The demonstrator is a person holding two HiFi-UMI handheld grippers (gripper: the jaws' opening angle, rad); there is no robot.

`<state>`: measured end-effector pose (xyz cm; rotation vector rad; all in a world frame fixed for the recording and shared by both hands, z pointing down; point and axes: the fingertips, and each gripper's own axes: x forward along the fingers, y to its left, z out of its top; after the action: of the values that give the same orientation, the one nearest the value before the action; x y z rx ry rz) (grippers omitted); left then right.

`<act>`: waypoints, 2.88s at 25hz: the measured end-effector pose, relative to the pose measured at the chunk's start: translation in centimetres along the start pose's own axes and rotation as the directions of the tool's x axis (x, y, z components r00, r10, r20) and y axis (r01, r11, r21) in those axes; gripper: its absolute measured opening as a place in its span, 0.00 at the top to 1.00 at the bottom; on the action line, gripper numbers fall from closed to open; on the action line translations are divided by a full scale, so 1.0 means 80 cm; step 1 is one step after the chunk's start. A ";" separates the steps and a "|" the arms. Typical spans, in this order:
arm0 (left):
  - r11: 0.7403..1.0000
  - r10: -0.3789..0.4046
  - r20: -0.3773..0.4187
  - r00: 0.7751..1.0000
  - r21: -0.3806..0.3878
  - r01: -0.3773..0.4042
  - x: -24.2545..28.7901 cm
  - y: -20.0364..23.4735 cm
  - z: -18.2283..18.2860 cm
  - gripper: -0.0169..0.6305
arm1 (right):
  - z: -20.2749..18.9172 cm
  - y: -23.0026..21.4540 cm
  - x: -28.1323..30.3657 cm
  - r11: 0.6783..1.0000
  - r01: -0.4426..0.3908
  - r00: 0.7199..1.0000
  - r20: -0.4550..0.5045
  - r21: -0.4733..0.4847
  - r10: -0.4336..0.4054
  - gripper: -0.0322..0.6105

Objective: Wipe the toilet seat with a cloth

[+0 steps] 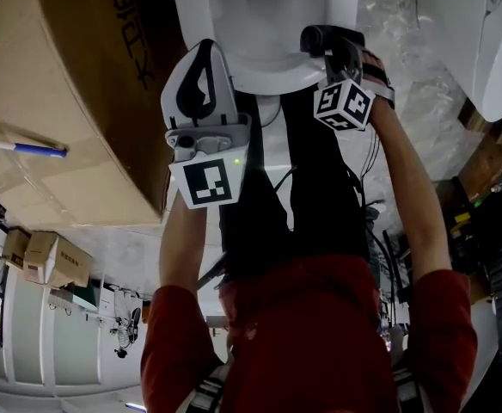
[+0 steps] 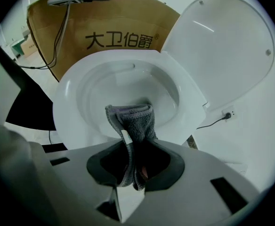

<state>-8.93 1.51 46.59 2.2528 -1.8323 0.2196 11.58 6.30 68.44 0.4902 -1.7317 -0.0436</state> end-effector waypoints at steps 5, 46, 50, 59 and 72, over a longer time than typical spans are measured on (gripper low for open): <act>1.000 0.016 0.005 1.000 -0.001 -0.016 -0.007 0.009 -0.001 0.95 | -0.002 0.038 -0.012 0.997 -0.048 0.999 -0.007 0.054 0.048 0.82; 0.986 0.167 0.059 0.984 -0.027 -0.166 -0.084 0.109 0.056 0.95 | 0.261 0.189 -0.004 0.941 -0.058 0.960 0.241 -0.335 0.145 0.82; 0.985 0.172 0.064 0.983 -0.030 -0.170 -0.089 0.114 0.059 0.95 | 0.293 0.168 0.010 0.913 -0.013 0.952 0.274 -0.407 0.136 0.82; 0.983 0.180 0.061 0.982 -0.031 -0.179 -0.091 0.118 0.059 0.95 | 0.362 0.097 0.050 0.872 0.066 0.952 0.291 -0.485 0.090 0.82; 0.985 0.171 0.029 0.985 -0.030 -0.170 -0.075 0.119 0.050 0.95 | 0.388 -0.058 0.088 0.890 0.205 0.930 0.364 -0.407 -0.048 0.82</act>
<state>-19.62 4.27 41.95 2.0931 -2.0341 0.1868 -17.34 -7.70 66.58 0.2668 -1.9535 -0.6402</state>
